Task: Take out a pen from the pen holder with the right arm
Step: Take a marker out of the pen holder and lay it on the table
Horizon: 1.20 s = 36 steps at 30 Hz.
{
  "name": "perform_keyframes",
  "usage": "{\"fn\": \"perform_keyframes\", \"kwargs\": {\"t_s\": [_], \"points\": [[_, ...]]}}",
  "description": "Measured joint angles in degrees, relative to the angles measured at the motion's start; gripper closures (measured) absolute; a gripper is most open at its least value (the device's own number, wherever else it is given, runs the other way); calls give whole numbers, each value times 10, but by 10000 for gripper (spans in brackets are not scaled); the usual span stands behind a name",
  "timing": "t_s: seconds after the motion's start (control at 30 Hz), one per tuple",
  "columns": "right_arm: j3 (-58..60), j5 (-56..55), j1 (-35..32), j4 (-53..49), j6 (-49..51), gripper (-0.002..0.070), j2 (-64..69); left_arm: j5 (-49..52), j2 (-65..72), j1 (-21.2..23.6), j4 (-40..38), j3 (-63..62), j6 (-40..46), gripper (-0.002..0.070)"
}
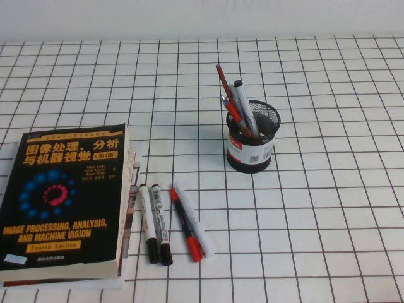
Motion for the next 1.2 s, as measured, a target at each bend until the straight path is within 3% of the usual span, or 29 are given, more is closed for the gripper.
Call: {"fn": "perform_keyframes", "kwargs": {"t_s": [0.4, 0.83, 1.2], "points": [[0, -15, 0, 6, 0, 692, 0, 0, 0, 0, 0, 0, 0, 679], [0, -137, 0, 411, 0, 692, 0, 0, 0, 0, 0, 0, 0, 679], [-6, -115, 0, 461, 0, 692, 0, 0, 0, 0, 0, 0, 0, 679]]}}
